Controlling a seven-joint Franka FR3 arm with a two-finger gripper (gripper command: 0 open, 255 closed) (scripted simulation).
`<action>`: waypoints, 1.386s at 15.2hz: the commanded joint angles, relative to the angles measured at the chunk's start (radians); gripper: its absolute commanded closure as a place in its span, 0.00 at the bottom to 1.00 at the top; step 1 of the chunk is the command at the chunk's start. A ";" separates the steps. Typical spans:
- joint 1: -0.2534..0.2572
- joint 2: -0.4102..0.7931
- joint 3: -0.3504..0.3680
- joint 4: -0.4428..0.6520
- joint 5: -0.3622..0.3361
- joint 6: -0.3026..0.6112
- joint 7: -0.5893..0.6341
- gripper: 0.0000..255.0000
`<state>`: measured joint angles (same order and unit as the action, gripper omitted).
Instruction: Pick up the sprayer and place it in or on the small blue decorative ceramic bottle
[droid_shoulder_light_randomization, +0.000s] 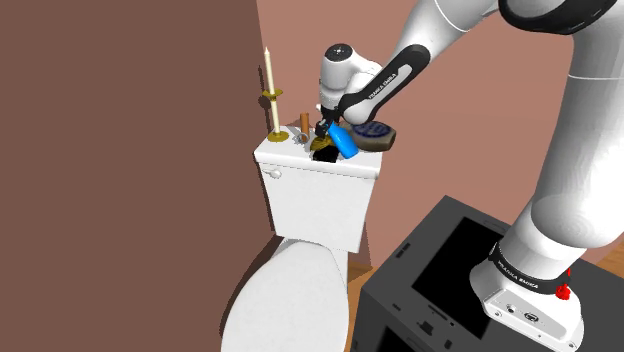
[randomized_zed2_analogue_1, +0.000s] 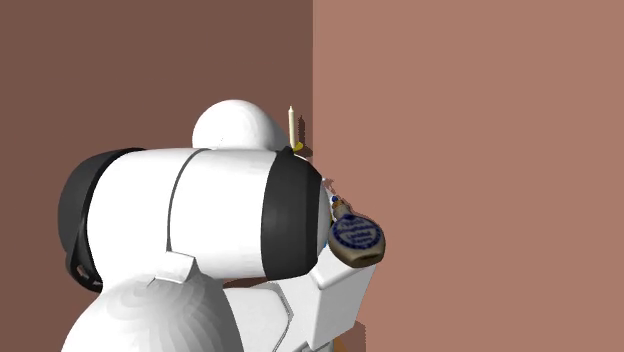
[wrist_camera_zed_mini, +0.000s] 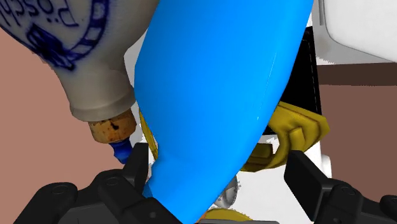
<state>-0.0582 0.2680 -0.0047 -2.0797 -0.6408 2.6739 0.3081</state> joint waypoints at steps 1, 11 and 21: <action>0.000 0.003 -0.001 0.002 -0.001 0.002 0.000 0.00; -0.001 0.002 0.000 0.002 0.000 0.001 -0.001 1.00; -0.011 -0.049 0.020 0.014 0.054 -0.056 -0.059 1.00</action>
<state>-0.0679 0.2257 0.0124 -2.0721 -0.5956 2.6293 0.2587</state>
